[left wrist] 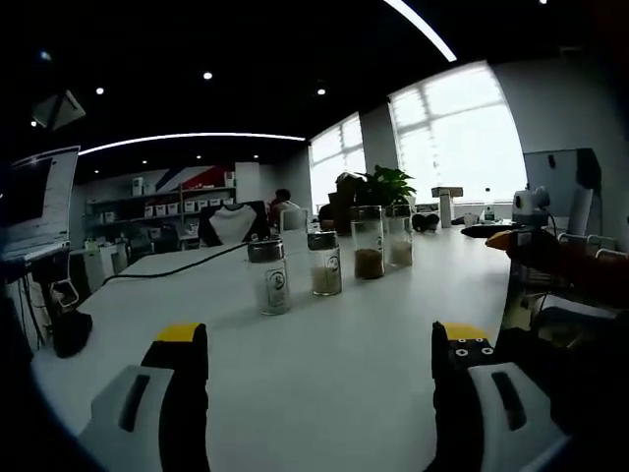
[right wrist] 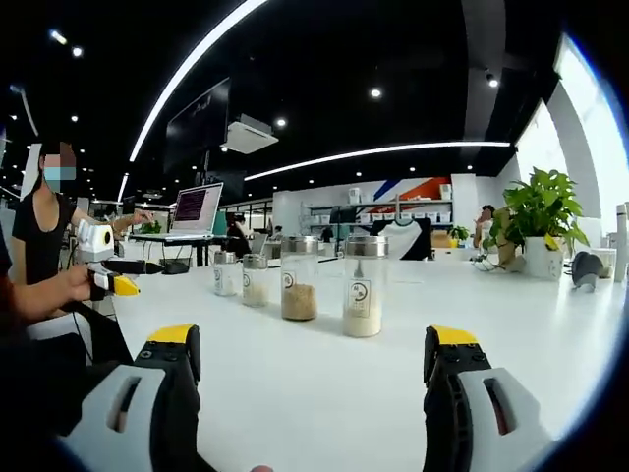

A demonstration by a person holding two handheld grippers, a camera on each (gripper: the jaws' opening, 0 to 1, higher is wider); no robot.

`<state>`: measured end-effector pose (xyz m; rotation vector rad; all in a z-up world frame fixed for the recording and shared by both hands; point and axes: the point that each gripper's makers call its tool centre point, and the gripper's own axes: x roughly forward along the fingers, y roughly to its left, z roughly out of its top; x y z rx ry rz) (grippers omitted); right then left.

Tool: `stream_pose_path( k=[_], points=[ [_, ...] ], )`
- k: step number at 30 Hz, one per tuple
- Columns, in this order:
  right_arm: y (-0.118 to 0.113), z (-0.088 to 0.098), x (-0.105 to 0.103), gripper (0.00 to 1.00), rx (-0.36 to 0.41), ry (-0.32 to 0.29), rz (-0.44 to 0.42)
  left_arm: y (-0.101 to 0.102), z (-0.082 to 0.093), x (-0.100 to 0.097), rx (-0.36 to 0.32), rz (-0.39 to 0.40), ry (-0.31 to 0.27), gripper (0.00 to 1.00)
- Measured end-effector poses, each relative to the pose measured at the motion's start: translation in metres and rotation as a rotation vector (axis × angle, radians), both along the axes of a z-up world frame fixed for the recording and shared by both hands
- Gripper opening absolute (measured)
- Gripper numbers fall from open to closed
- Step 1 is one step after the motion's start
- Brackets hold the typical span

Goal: Rotate the seasoning bottle until the label or dispensing opening points toward the visible target arrow and the bottle remains upright within the marked orientation range

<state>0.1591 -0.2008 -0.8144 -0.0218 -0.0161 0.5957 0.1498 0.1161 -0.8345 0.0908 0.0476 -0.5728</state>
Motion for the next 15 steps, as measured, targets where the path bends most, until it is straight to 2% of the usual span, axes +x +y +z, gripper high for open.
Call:
stream_pose_path(
  k=[5, 9, 14, 15],
  points=[
    [0.0, 0.002, 0.001, 0.93, -0.007, -0.008, -0.004, -0.006, -0.001, -0.001, -0.004, -0.007, -0.002, 0.99],
    [0.006, 0.004, -0.005, 0.93, 0.03, -0.005, 0.02, -0.008, -0.001, 0.0, 0.009, -0.007, -0.009, 0.99],
    [0.01, 0.012, -0.006, 0.99, 0.056, -0.039, 0.023, -0.009, 0.001, -0.002, -0.004, -0.011, -0.009, 1.0],
    [0.01, 0.011, -0.006, 0.99, 0.054, -0.03, 0.023, -0.01, 0.0, -0.002, -0.003, -0.013, -0.005, 1.0]
  ],
)
